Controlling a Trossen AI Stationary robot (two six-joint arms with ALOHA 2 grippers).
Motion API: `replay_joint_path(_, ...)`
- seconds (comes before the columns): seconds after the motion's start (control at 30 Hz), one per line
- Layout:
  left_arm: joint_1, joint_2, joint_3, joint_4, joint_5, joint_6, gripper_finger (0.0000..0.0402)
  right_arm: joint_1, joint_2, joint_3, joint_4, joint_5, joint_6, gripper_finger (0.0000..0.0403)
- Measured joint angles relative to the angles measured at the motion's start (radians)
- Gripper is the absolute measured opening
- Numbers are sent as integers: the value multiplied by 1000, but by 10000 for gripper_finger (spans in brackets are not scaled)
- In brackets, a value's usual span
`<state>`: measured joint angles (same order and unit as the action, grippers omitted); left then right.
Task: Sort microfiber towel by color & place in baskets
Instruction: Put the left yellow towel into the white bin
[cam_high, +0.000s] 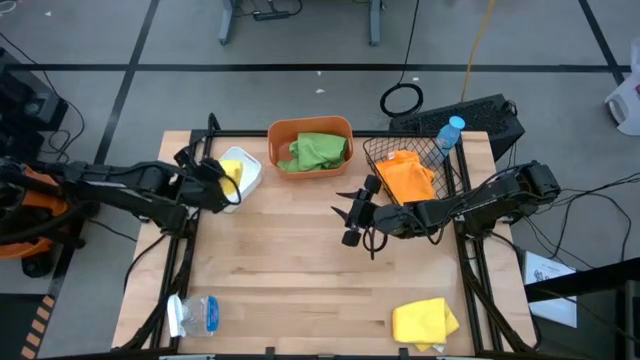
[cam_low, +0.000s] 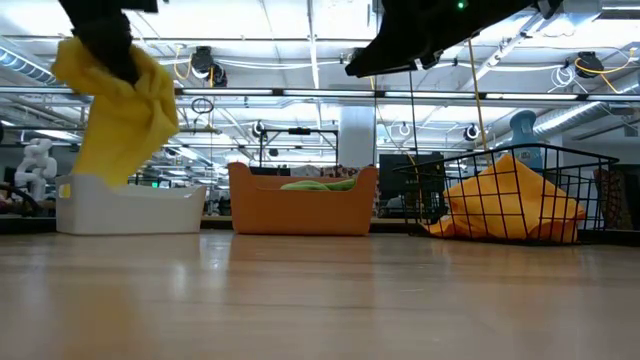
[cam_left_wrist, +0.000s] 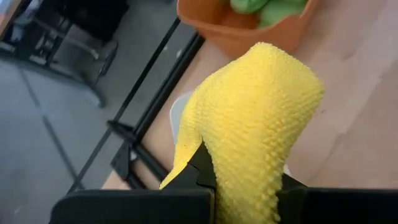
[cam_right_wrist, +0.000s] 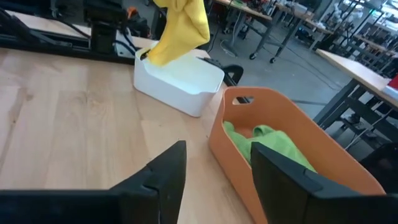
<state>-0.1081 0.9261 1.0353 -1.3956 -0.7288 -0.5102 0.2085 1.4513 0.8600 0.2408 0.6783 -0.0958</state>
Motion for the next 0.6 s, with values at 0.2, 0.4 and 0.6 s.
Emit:
replay_joint_path(0.2, 50, 41, -37, 16, 13, 0, 43, 2, 0, -1, -29, -3, 42, 169)
replay_joint_path(0.4, 86, 73, -75, 94, -3, 49, 85, 3, 0, -1, -42, -7, 73, 169)
replay_joint_path(0.6, 150, 93, -125, 124, 27, 66, 104, 3, 0, -1, -56, -54, 76, 169)
